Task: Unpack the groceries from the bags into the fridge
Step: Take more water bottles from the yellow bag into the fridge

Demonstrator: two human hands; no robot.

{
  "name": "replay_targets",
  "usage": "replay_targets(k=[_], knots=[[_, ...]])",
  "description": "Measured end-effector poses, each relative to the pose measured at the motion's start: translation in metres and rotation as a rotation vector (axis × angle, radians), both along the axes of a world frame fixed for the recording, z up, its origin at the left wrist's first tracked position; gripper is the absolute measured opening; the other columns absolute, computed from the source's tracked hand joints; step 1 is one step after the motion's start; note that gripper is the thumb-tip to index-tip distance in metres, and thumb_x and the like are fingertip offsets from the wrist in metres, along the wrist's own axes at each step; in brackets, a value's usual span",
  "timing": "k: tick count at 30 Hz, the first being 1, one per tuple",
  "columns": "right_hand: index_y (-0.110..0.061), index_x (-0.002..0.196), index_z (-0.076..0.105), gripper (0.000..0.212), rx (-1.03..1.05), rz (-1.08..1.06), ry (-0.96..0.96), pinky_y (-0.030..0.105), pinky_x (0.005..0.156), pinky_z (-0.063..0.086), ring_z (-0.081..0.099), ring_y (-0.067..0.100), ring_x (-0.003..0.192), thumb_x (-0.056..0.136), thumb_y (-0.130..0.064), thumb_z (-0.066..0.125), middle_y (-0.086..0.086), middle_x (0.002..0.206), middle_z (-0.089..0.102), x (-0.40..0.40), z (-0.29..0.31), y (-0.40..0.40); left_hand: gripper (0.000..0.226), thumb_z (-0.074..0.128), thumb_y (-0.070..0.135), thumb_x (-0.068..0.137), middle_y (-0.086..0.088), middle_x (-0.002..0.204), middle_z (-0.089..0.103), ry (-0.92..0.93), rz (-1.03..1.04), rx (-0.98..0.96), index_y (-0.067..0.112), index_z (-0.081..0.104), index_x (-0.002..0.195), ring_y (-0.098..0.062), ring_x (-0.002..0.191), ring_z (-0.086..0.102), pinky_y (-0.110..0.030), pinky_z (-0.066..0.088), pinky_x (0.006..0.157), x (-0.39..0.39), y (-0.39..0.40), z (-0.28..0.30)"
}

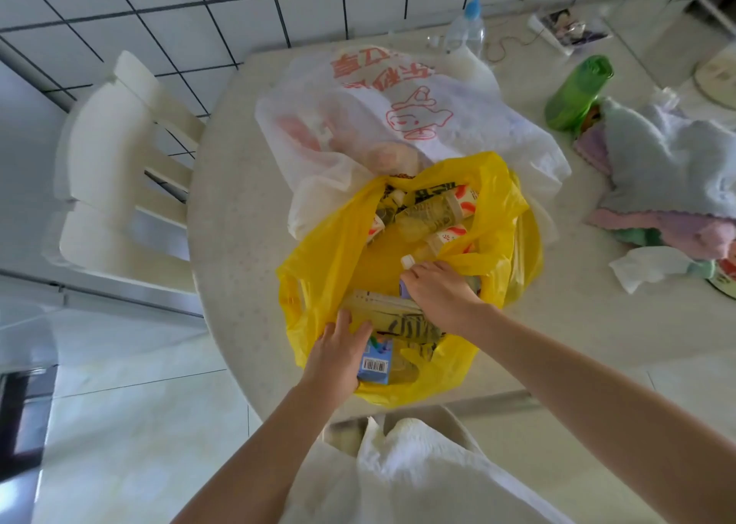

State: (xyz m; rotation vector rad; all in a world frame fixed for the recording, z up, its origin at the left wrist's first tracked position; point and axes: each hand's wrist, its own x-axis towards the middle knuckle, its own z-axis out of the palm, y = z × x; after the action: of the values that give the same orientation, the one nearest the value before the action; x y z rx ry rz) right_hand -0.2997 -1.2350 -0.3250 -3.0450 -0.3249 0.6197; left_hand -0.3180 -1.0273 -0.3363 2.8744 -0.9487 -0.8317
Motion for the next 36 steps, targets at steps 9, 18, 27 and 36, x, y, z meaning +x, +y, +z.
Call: replay_targets(k=[9,18,27,36], knots=[[-0.018,0.130,0.043,0.043,0.389,-0.231,-0.233,0.029,0.087,0.044,0.052,0.020,0.114,0.092,-0.019,0.060,0.002,0.127,0.055,-0.016,0.045,-0.034,0.075,0.083,0.036,0.060,0.002,0.118,0.051,0.197,0.069,-0.104,0.023,0.041,0.120,-0.019,0.107,0.043,-0.028,0.045,0.082,0.012,-0.007,0.020],[-0.019,0.123,0.057,0.041,0.670,-0.502,-0.449,0.038,0.086,0.051,0.057,0.018,0.102,0.084,-0.008,0.068,-0.003,0.113,0.055,-0.048,0.060,-0.067,0.069,0.082,0.053,0.055,0.008,0.105,0.059,0.329,0.112,-0.076,0.027,0.062,0.116,-0.012,0.097,0.059,-0.026,0.053,0.079,0.034,-0.029,0.049],[-0.020,0.118,0.058,0.040,0.740,-0.586,-0.496,0.045,0.082,0.053,0.058,0.020,0.098,0.083,-0.004,0.065,-0.008,0.107,0.053,-0.049,0.049,-0.069,0.017,0.082,0.017,0.073,0.015,0.060,0.069,0.711,0.628,-0.493,0.026,0.070,0.081,0.002,0.055,0.064,-0.014,0.048,0.050,0.069,-0.004,0.070],[-0.019,0.115,0.054,0.041,0.808,-0.722,-0.397,0.044,0.086,0.054,0.056,0.016,0.106,0.079,-0.020,0.073,-0.008,0.111,0.055,-0.036,0.039,-0.071,0.075,0.088,0.058,0.046,-0.027,0.097,0.068,1.092,0.774,-0.750,0.005,0.074,0.098,-0.034,0.080,0.066,-0.048,0.055,0.081,0.058,0.022,0.062]])
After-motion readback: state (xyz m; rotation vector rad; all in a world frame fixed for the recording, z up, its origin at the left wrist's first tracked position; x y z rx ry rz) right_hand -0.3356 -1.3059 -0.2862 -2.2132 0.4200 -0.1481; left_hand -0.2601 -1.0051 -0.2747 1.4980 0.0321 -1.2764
